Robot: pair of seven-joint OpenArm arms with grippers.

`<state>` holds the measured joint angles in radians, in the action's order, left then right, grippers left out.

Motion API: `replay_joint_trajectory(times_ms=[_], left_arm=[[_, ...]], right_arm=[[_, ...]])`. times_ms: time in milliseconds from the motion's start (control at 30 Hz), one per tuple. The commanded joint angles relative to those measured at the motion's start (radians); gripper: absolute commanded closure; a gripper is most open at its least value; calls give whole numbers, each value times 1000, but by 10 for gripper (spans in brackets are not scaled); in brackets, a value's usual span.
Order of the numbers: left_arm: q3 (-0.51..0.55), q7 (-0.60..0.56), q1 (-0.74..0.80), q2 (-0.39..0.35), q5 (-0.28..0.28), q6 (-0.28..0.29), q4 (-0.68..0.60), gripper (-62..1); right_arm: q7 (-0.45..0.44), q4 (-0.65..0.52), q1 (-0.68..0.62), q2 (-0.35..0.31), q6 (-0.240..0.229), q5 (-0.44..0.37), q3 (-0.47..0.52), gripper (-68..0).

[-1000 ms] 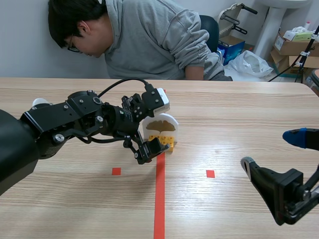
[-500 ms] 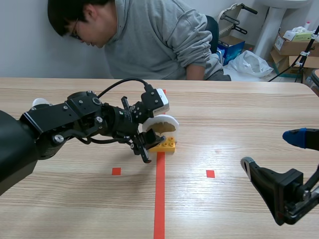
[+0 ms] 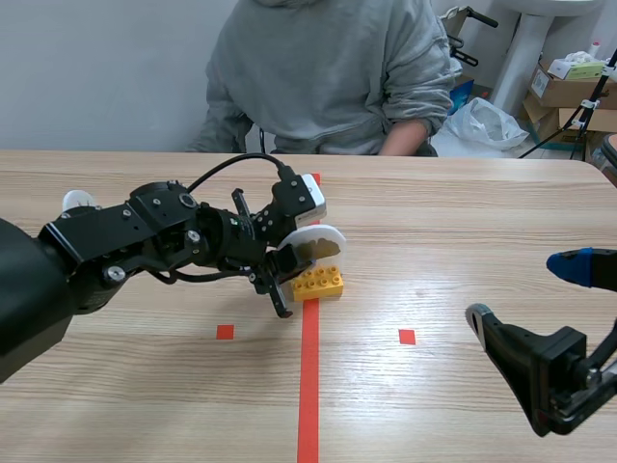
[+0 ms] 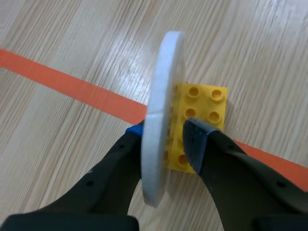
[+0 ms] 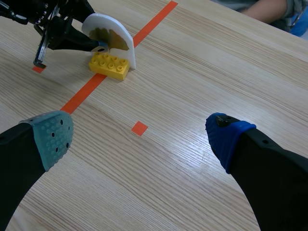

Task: Do the leaf sorting experiment

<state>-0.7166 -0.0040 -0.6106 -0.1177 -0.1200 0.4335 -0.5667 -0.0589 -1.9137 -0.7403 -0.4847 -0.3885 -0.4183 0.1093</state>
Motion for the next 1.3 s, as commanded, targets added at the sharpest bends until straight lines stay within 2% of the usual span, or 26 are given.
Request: replay_joint_trajectory(times_ms=[0,167,300,367,500,633,767,900,1033,1133,1267], left_arm=[[13,-6,12,17,2,-5,-18,-114],[13,-6,60,17,2,-58,-18,-85],[13,6,85,17,2,-66,-23,-83],[13,16,98,16,2,-66,-40,-29],[13,54,148,10,4,-66,-138,-25],[52,114,241,-8,62,-66,-301,-25],[170,154,367,-33,137,-66,-473,-25],[333,186,507,-63,204,-69,-645,-25],[509,201,652,-86,304,-70,-784,-25],[639,207,724,-86,349,-73,-822,-25],[777,204,746,-100,357,-103,-810,-26]], right_arm=[[-18,-13,12,-3,-2,-8,7,-564],[-18,-13,12,-3,-2,-8,7,-564],[-18,-13,12,-3,-2,-8,7,-564],[-18,-13,12,-3,-2,-8,7,-564],[-17,-13,12,-3,-2,-8,7,-564],[-18,-13,12,-3,-2,-8,7,-564],[-18,-13,12,-3,-2,-8,7,-564],[-18,-13,12,-3,-2,-8,7,-564],[-18,-13,12,-3,-2,-8,7,-564],[-14,-13,24,-3,-4,-8,7,-564],[-10,-13,45,-3,-5,-8,7,-564]])
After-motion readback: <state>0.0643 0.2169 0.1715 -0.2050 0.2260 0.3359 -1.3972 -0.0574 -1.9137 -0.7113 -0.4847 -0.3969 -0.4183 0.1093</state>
